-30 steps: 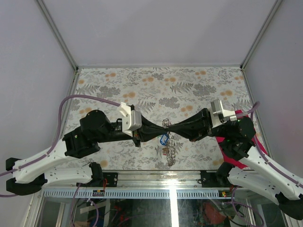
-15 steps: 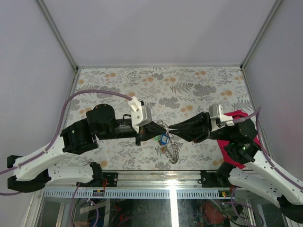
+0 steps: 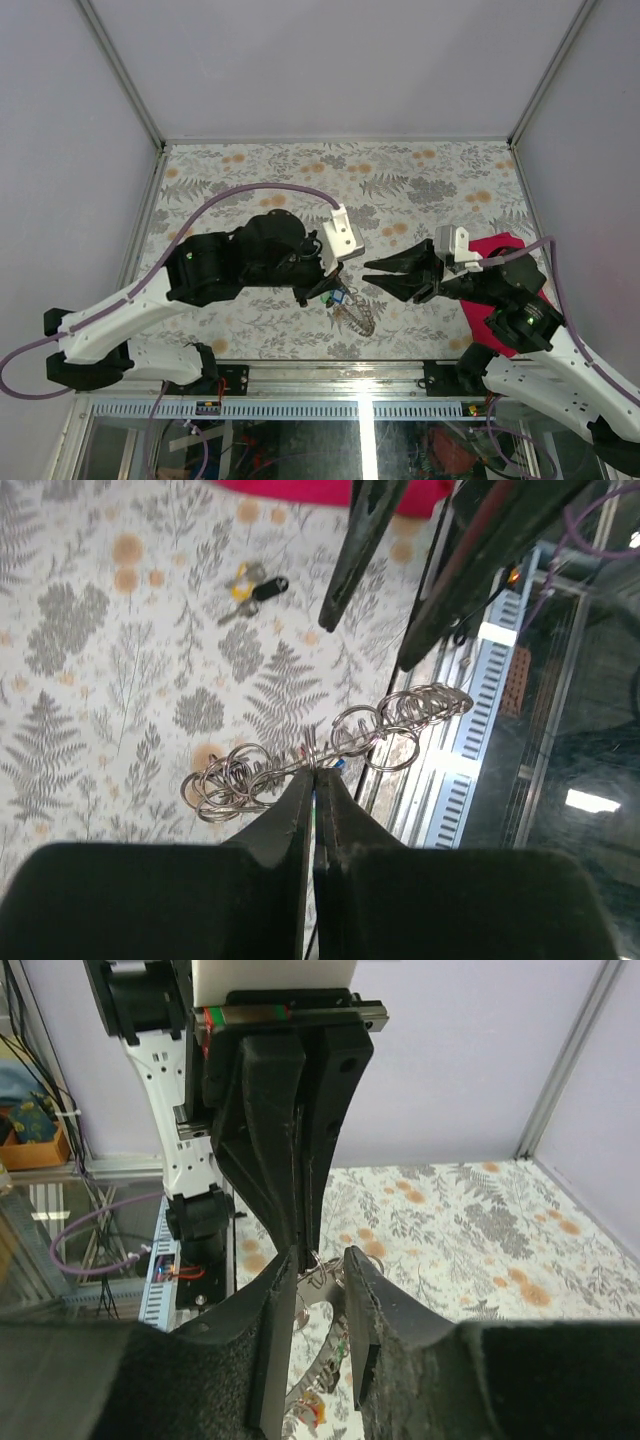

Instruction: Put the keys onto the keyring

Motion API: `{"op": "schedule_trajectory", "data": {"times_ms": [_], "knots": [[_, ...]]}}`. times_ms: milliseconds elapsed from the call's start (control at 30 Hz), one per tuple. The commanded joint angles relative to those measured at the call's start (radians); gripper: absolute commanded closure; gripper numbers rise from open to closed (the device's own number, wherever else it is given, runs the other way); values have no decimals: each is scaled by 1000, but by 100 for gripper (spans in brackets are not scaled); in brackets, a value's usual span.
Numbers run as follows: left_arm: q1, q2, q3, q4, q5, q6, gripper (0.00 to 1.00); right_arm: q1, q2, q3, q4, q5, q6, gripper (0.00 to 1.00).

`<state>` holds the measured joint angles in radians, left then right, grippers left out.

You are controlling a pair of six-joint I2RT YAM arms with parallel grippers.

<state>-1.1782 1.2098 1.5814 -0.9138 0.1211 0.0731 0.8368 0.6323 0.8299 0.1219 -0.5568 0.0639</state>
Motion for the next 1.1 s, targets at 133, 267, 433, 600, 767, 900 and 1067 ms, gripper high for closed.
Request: {"op": "schedule_trajectory", "data": {"times_ms": [133,267,433,600,767,900,1067], "knots": [[12,91,90,-190,-106,-83,100,-2,-33,2,-82,95,-57,67],[122,121,35,-200,-29,-111,100,-2,-61,-12,-126,117,-63,67],[248,126,-73,-70,98,-130,100,-3,-88,-18,-160,129,-57,67],[288,152,-168,98,207,-138,100,-2,-103,-24,-171,139,-42,67],[321,219,-175,145,189,-149,100,-3,-113,-25,-189,166,-33,67],[390,267,-198,205,170,-165,100,-2,-122,-23,-209,221,-20,67],[496,315,-215,289,167,-187,100,-2,-145,-29,-222,267,3,67]]}}
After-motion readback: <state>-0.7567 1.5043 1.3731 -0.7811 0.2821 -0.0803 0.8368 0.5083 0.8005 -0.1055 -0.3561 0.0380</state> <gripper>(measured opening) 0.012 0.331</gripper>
